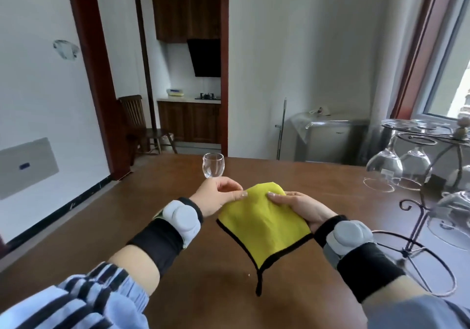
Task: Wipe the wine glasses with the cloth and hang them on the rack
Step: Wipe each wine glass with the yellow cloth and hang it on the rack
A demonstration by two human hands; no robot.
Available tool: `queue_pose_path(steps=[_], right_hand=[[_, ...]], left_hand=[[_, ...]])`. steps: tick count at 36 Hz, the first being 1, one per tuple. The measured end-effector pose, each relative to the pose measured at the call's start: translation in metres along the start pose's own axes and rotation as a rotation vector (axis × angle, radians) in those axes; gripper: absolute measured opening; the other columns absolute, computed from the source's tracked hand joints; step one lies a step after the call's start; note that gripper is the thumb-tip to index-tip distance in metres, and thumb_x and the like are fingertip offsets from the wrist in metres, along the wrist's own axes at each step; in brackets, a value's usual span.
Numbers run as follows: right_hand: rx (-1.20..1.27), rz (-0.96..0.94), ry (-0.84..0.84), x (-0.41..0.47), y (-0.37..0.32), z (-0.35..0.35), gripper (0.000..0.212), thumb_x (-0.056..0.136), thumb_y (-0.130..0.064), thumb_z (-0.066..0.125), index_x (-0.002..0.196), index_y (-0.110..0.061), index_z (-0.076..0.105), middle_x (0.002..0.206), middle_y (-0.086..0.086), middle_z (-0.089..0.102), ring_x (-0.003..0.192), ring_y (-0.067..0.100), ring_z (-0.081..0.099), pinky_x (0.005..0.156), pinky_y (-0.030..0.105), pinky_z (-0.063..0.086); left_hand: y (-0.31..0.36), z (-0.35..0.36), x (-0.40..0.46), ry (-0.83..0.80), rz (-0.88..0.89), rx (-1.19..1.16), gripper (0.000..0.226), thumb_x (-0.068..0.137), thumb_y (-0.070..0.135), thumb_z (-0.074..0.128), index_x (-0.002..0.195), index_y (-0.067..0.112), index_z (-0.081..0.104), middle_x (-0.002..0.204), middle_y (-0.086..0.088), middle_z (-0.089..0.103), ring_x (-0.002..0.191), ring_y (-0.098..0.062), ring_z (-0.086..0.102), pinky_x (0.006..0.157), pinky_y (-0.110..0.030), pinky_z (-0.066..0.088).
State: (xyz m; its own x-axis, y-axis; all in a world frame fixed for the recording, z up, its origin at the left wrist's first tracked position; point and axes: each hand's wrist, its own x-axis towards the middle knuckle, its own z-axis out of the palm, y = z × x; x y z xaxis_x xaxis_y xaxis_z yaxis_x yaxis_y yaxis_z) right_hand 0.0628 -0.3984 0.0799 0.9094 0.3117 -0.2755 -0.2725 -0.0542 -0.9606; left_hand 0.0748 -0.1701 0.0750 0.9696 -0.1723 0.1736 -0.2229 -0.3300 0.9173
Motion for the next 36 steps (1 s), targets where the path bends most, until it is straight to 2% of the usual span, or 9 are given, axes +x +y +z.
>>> queue_pose_path(steps=[2, 5, 8, 11, 15, 24, 28, 34, 36], right_hand=[[0.021, 0.012, 0.043, 0.01, 0.002, -0.004, 0.04, 0.087, -0.027, 0.07, 0.119, -0.004, 0.066, 0.108, 0.018, 0.073, 0.093, 0.035, 0.072, 0.084, 0.048, 0.057], [0.081, 0.035, 0.101, 0.033, 0.001, -0.003, 0.035, 0.091, -0.026, 0.066, 0.12, -0.006, 0.064, 0.105, 0.017, 0.074, 0.089, 0.034, 0.073, 0.075, 0.045, 0.059], [0.16, 0.028, 0.178, 0.036, 0.003, -0.006, 0.034, 0.094, -0.025, 0.064, 0.121, -0.006, 0.061, 0.104, 0.018, 0.074, 0.09, 0.034, 0.072, 0.074, 0.045, 0.058], [0.187, 0.04, 0.222, 0.044, 0.005, -0.007, 0.036, 0.095, -0.025, 0.063, 0.124, -0.004, 0.06, 0.107, 0.019, 0.073, 0.094, 0.034, 0.07, 0.076, 0.045, 0.056], [0.194, 0.065, 0.249, 0.06, 0.0, -0.003, 0.039, 0.094, -0.026, 0.063, 0.123, 0.0, 0.059, 0.108, 0.021, 0.071, 0.092, 0.033, 0.07, 0.074, 0.043, 0.055], [0.233, 0.044, 0.248, 0.091, -0.001, 0.001, 0.032, 0.095, -0.023, 0.063, 0.116, 0.001, 0.062, 0.093, 0.019, 0.073, 0.077, 0.031, 0.071, 0.064, 0.039, 0.056], [0.246, 0.028, 0.243, 0.095, 0.002, 0.002, 0.031, 0.095, -0.022, 0.061, 0.114, 0.002, 0.063, 0.093, 0.02, 0.073, 0.077, 0.031, 0.071, 0.065, 0.04, 0.057], [0.341, -0.048, 0.271, 0.093, 0.004, 0.003, 0.028, 0.095, -0.025, 0.061, 0.112, -0.002, 0.063, 0.096, 0.019, 0.073, 0.08, 0.03, 0.071, 0.058, 0.036, 0.059], [0.415, -0.095, 0.283, 0.091, 0.003, 0.003, 0.031, 0.095, -0.025, 0.061, 0.116, -0.003, 0.062, 0.101, 0.019, 0.073, 0.082, 0.03, 0.072, 0.059, 0.037, 0.06]], left_hand=[[-0.009, -0.007, 0.006, 0.155, -0.02, 0.042, 0.021, 0.076, 0.026, 0.08, 0.089, 0.013, 0.068, 0.081, 0.002, 0.063, 0.072, -0.009, 0.057, 0.069, -0.019, 0.048], [-0.027, -0.022, 0.024, 0.381, -0.106, 0.089, 0.031, 0.077, 0.027, 0.079, 0.098, 0.015, 0.059, 0.088, 0.003, 0.053, 0.075, -0.008, 0.05, 0.062, -0.015, 0.04], [-0.034, -0.024, 0.037, 0.482, -0.177, 0.091, 0.05, 0.075, 0.03, 0.08, 0.113, 0.015, 0.051, 0.11, -0.002, 0.048, 0.092, -0.013, 0.049, 0.075, -0.019, 0.038], [-0.041, -0.025, 0.051, 0.477, -0.248, 0.087, 0.067, 0.075, 0.032, 0.08, 0.128, 0.013, 0.045, 0.123, -0.005, 0.045, 0.107, -0.017, 0.047, 0.086, -0.024, 0.036], [-0.055, -0.027, 0.073, 0.46, -0.298, 0.055, 0.075, 0.075, 0.028, 0.08, 0.134, 0.012, 0.037, 0.133, -0.011, 0.043, 0.12, -0.023, 0.046, 0.092, -0.027, 0.035], [-0.093, -0.017, 0.107, 0.388, -0.299, -0.061, 0.077, 0.072, 0.027, 0.083, 0.135, 0.013, 0.04, 0.13, -0.006, 0.053, 0.111, -0.017, 0.053, 0.085, -0.027, 0.044], [-0.093, -0.012, 0.114, 0.4, -0.259, -0.084, 0.075, 0.074, 0.029, 0.082, 0.135, 0.013, 0.041, 0.122, -0.002, 0.051, 0.106, -0.016, 0.05, 0.093, -0.027, 0.042], [-0.085, -0.007, 0.111, 0.446, -0.216, -0.087, 0.056, 0.083, 0.029, 0.073, 0.127, 0.007, 0.046, 0.104, 0.002, 0.049, 0.094, -0.016, 0.049, 0.074, -0.021, 0.036], [-0.087, -0.008, 0.108, 0.417, -0.201, -0.061, 0.054, 0.084, 0.034, 0.071, 0.126, 0.01, 0.047, 0.108, 0.0, 0.052, 0.096, -0.018, 0.051, 0.078, -0.022, 0.036]])
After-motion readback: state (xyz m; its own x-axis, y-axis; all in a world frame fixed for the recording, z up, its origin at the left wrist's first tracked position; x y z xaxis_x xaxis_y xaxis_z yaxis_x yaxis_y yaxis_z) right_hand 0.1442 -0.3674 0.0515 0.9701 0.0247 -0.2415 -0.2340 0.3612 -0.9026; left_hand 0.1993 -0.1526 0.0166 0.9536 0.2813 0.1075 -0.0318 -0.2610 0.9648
